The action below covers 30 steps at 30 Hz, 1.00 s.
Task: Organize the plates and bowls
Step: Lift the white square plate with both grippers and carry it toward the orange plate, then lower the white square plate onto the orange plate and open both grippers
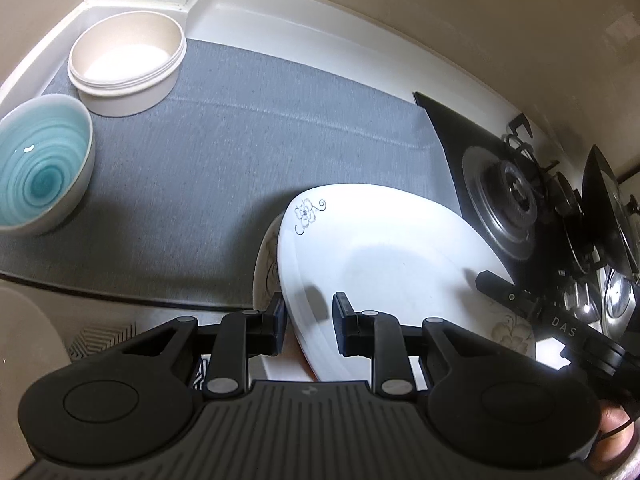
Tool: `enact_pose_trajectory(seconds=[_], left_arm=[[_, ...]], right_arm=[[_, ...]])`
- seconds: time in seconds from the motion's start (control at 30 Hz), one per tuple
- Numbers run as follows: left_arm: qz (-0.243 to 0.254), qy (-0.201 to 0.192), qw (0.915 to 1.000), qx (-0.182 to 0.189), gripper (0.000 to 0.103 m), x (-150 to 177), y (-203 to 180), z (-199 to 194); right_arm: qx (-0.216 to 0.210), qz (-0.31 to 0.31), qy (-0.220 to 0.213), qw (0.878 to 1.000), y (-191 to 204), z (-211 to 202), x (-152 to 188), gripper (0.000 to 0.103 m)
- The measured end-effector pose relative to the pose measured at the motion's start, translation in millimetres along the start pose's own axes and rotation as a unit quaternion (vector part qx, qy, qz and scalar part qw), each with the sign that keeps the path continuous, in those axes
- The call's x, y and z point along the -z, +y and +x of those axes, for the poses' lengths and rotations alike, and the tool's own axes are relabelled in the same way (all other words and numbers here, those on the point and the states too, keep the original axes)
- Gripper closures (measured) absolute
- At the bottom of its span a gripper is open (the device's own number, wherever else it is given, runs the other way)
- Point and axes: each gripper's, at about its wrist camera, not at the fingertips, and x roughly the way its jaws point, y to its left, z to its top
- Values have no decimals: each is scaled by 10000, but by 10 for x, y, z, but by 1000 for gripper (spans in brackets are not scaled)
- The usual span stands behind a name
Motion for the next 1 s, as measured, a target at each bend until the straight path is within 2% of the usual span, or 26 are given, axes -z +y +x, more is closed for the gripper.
enact_pose_trajectory(seconds=[0.3, 0.47, 0.67, 0.9, 1.0], left_arm=[[120, 200, 9997, -60, 77, 174, 47, 137], [254, 120, 9996, -100, 79, 217, 19, 173], [228, 47, 9997, -124, 79, 218, 26, 163], [454, -23, 9988, -202, 79, 284, -38, 121], [571, -45, 9980, -249, 78, 295, -88, 126]], right_arm=[[138, -125, 23, 9998, -14, -31, 252, 87], [189, -120, -103, 9997, -49, -22, 347, 86], [335, -702, -271, 9966, 68, 14, 383, 81], [422, -1153, -266, 9921, 155, 66, 366, 77], [683, -1481, -302, 9861, 210, 88, 377, 76]])
